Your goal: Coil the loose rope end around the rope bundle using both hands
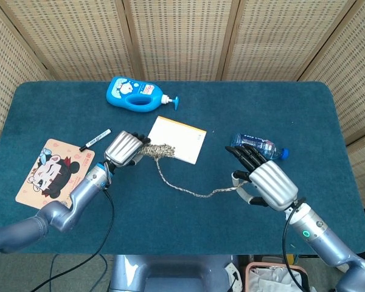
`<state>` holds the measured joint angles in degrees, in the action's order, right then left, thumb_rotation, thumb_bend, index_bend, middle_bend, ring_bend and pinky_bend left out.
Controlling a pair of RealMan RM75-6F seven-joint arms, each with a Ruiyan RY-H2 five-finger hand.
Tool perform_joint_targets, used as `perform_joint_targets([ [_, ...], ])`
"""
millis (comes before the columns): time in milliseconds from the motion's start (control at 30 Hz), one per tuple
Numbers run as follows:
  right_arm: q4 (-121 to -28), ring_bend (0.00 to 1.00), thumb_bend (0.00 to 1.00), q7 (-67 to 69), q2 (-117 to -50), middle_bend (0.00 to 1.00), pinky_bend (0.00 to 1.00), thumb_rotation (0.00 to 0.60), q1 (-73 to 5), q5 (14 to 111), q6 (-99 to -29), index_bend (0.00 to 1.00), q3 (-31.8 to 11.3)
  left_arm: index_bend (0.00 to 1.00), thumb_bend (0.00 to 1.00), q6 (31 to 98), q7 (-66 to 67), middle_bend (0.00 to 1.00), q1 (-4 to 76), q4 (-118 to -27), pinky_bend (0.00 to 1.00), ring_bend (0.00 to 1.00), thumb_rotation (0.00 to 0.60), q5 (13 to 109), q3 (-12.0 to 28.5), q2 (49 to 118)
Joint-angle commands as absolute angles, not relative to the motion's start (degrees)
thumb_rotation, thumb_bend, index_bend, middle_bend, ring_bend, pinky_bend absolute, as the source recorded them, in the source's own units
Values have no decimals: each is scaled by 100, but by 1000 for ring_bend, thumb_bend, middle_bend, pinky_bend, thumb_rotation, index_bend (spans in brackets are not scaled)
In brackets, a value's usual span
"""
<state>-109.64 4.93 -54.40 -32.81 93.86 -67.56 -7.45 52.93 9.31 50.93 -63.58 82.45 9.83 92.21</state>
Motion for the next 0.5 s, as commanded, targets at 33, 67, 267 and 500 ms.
perform_joint_targets([
  [33,-11305,0,450,740,-5099,0,0,600,-3522,9051,-6501,675,-1057,637,748,5285,847,546,5155,-6251,672,494,600,8325,924,9330],
  [67,-11394,0,450,813,-5007,0,0,600,-3580,8941,-6427,675,-1140,637,748,5299,828,545,5168,-6208,672,494,600,8350,909,9367],
  [267,-11866,0,450,1394,-4447,0,0,600,-4080,7988,-5917,676,-1875,637,748,5328,635,546,5273,-5816,672,494,600,8459,839,9665],
  [500,-11878,0,450,1681,-4310,1,0,600,-4538,6912,-5637,679,-2545,637,746,5444,378,546,5328,-5694,672,494,600,8588,774,9807],
])
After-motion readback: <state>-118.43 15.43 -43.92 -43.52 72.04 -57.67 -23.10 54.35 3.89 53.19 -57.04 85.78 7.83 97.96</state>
